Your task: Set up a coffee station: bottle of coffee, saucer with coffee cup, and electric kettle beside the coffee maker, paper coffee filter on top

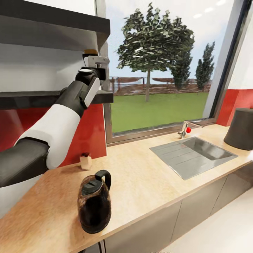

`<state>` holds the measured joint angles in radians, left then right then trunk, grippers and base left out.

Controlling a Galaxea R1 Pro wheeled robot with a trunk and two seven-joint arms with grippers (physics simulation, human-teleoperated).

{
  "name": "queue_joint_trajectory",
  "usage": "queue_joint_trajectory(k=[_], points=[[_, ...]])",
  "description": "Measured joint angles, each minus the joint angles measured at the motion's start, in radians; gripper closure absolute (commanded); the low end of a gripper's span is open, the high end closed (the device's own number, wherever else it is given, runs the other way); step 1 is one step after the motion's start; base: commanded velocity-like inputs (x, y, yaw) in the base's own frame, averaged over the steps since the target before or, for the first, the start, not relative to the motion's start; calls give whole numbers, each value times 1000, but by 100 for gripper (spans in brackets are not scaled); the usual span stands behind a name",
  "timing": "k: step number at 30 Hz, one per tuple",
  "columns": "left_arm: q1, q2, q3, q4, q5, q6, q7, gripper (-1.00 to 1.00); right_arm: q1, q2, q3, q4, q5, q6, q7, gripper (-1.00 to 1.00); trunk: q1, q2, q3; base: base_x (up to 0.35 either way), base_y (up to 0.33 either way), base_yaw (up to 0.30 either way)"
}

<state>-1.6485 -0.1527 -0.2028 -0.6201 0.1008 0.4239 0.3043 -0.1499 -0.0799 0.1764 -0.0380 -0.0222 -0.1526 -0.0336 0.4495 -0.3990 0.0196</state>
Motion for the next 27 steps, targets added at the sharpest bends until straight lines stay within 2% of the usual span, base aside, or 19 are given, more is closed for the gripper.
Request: queue_joint_trajectory(k=[17, 21, 25, 27], points=[[9, -6, 0, 4, 2, -1, 1, 100, 0, 0, 1, 0, 0, 0, 0, -100, 0, 0, 11, 0, -268, -256], [35, -14, 0, 2, 3, -2, 1, 100, 0, 0, 1, 0, 0, 0, 0, -100, 0, 0, 14, 0, -246, -256], [94, -19, -1, 0, 5, -9, -3, 100, 0, 1, 1, 0, 0, 0, 0, -100, 0, 0, 16, 0, -172, -256], [160, -22, -5, 6, 7, -18, -7, 100, 0, 1, 2, 1, 0, 0, 0, -100, 0, 1, 18, 0, -33, -256]])
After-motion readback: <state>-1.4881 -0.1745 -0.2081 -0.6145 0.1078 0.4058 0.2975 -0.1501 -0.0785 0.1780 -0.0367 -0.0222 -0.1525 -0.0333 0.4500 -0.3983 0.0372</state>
